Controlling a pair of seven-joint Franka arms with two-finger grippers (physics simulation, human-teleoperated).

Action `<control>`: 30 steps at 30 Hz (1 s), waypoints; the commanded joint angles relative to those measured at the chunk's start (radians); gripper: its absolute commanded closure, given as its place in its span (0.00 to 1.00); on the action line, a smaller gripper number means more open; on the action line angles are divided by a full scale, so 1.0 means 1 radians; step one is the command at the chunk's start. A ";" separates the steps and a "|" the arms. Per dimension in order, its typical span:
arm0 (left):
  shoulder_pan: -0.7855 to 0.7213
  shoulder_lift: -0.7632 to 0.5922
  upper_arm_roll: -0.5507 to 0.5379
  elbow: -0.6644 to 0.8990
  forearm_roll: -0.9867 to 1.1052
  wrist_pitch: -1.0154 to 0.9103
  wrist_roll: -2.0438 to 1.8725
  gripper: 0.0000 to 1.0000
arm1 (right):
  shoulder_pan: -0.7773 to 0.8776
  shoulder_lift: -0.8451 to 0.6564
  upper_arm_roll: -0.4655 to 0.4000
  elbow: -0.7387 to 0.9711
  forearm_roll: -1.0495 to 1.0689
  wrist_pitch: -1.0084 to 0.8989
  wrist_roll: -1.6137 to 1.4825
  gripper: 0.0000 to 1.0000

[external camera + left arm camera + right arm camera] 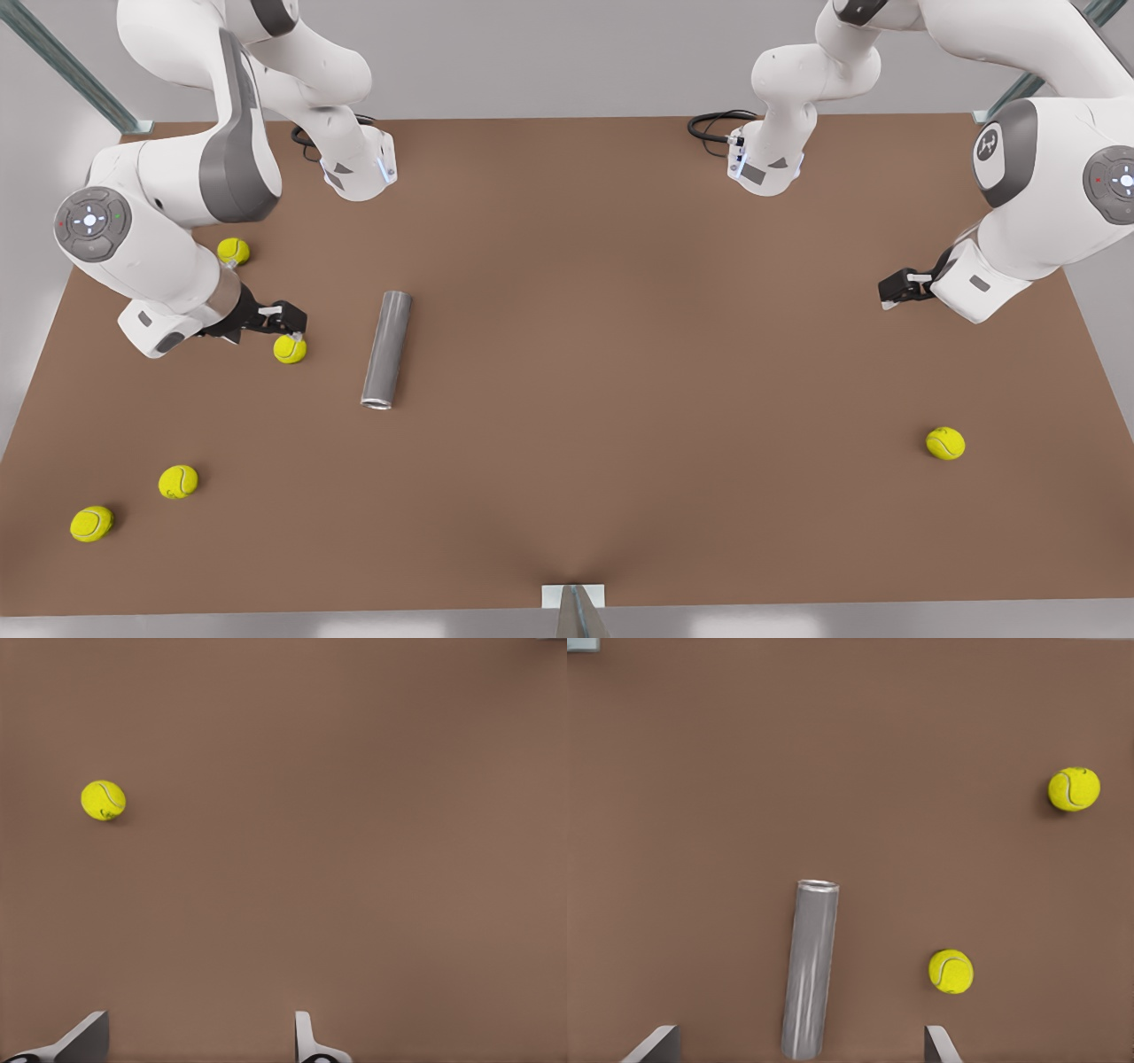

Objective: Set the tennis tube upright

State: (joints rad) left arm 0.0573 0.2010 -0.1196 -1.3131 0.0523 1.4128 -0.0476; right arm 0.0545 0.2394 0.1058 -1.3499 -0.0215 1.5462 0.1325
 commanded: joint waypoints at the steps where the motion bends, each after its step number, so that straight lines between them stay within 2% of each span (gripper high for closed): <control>1: 0.001 0.000 0.000 0.000 0.000 0.000 0.000 0.00 | 0.001 -0.002 0.000 0.000 0.000 -0.002 0.004 0.00; 6: -0.007 0.026 0.000 0.000 0.001 0.006 0.006 0.00 | 0.008 0.017 0.000 -0.011 -0.002 -0.003 0.005 0.00; 8: -0.005 0.028 0.002 0.000 0.001 0.005 0.006 0.00 | 0.036 0.080 0.006 -0.014 0.020 -0.009 0.019 0.00; 11: -0.004 0.047 0.002 -0.002 0.001 0.006 0.008 0.00 | 0.128 0.092 0.008 -0.112 0.031 0.006 0.265 0.00; 14: -0.002 0.055 0.002 0.000 0.001 0.006 0.008 0.00 | 0.140 0.058 0.057 -0.301 0.041 0.159 0.351 0.00; 17: -0.002 0.060 0.002 -0.002 0.001 0.006 0.008 0.00 | 0.088 0.049 0.072 -0.498 0.032 0.411 0.395 0.00; 19: -0.002 0.060 0.002 -0.002 0.001 0.006 0.008 0.00 | 0.048 0.058 0.072 -0.506 0.031 0.426 0.389 0.00; 25: -0.002 0.063 0.002 -0.002 0.001 0.008 0.008 0.00 | 0.067 0.063 0.086 -0.508 0.032 0.420 0.397 0.00; 26: -0.002 0.069 0.002 -0.002 0.001 0.008 0.008 0.00 | 0.056 0.063 0.086 -0.534 0.028 0.448 0.395 0.00; 29: -0.002 0.069 0.002 -0.002 0.001 0.008 0.008 0.00 | -0.044 0.038 0.087 -0.756 -0.003 0.672 0.322 0.00; 30: -0.002 0.069 0.002 -0.003 0.001 0.008 0.008 0.00 | -0.055 0.002 0.089 -0.802 -0.003 0.673 0.318 0.00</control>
State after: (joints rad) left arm 0.0552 0.2701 -0.1181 -1.3161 0.0536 1.4205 -0.0399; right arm -0.0039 0.2164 0.2055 -2.1667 -0.0216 2.2196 0.4153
